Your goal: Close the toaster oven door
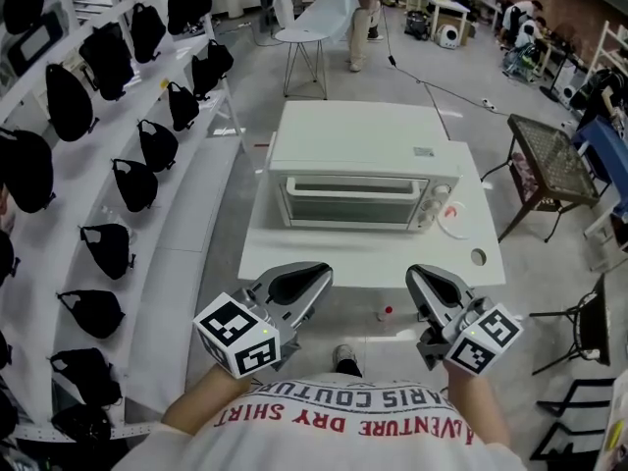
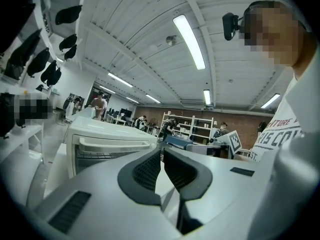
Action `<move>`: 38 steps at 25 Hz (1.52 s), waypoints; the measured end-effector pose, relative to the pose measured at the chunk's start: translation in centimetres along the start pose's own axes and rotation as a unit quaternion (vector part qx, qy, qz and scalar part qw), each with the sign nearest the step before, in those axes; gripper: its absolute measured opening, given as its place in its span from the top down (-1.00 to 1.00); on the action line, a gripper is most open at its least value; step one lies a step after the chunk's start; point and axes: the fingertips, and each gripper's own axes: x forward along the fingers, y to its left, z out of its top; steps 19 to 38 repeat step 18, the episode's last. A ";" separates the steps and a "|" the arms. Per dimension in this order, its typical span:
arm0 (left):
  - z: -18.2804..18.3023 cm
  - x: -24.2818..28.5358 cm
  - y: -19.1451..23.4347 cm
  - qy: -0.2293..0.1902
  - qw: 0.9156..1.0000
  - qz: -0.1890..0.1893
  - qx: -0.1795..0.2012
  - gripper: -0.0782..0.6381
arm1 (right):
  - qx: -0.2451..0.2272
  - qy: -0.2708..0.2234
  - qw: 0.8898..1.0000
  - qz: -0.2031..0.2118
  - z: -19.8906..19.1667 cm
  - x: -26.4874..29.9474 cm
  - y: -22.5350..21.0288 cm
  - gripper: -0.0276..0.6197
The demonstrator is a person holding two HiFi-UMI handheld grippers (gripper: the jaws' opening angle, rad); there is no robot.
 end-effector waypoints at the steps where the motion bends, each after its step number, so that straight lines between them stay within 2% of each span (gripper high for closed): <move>1: -0.1 0.1 0.0 0.002 1.000 0.000 -0.002 0.66 | 0.001 0.001 1.000 -0.001 -0.1 0.0 -0.1 0.84; 18: 0.0 1.3 2.2 0.006 1.000 0.012 -0.007 0.66 | 0.005 0.006 1.000 -0.004 -0.2 1.2 -1.8 0.84; 38: 0.0 1.3 2.2 0.006 1.000 0.012 -0.007 0.66 | 0.005 0.006 1.000 -0.004 -0.2 1.2 -1.8 0.84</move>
